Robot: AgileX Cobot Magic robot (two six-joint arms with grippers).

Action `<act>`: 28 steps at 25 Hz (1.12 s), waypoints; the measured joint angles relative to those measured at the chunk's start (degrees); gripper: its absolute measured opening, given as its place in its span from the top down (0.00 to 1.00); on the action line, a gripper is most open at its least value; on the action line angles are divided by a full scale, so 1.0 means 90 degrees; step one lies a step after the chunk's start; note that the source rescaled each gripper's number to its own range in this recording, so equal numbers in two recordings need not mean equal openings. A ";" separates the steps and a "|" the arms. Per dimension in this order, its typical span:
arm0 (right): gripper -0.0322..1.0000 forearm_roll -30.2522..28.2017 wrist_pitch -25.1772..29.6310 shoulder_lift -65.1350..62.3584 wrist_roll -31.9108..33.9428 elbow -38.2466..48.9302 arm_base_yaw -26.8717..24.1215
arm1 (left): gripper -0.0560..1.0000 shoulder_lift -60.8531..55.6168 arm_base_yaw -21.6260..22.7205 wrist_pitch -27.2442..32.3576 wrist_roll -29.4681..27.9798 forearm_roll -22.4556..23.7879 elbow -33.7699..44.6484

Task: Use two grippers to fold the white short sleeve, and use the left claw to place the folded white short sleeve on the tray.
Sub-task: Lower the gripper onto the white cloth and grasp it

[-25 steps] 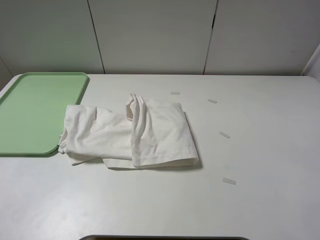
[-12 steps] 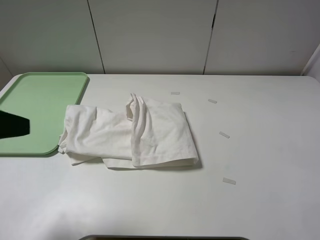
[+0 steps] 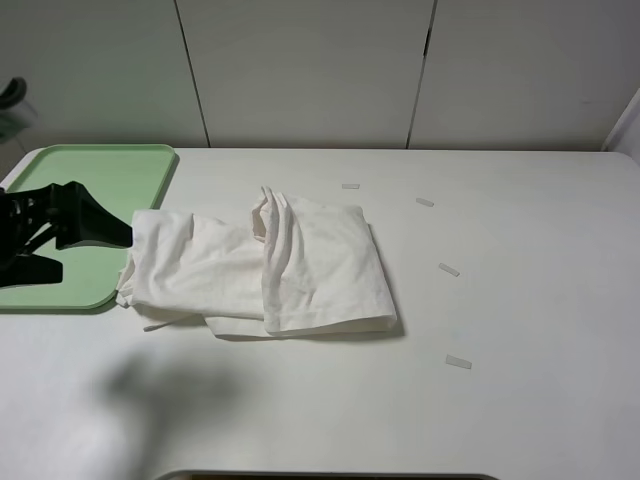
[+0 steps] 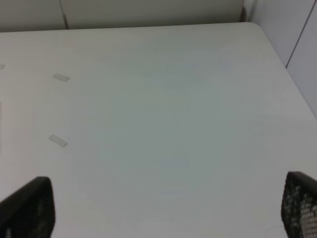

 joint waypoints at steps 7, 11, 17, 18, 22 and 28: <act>0.00 0.0000 0.0000 0.0000 0.0000 0.0000 0.0000 | 0.04 0.1046 0.0000 -0.1295 0.0106 -0.0083 0.0000; 0.00 0.0000 0.0000 0.0000 0.0000 0.0000 0.0000 | 0.04 0.1503 0.0000 -0.1408 0.0112 -0.0148 0.0000; 0.00 0.0000 0.0000 0.0000 0.0000 0.0000 0.0000 | 0.04 0.2393 -0.0077 -0.1860 0.0111 -0.0372 -0.0007; 0.00 0.0000 0.0000 0.0000 0.0000 0.0000 0.0000 | 0.04 0.2486 -0.0116 -0.1927 0.0118 -0.0398 -0.0007; 0.00 0.0000 0.0000 0.0000 0.0000 0.0000 0.0000 | 0.04 0.2849 -0.0170 -0.2166 0.0132 -0.0435 -0.0007; 0.00 0.0000 0.0000 0.0000 0.0000 0.0000 0.0000 | 0.04 0.3114 -0.0181 -0.2378 0.0137 -0.0510 -0.0011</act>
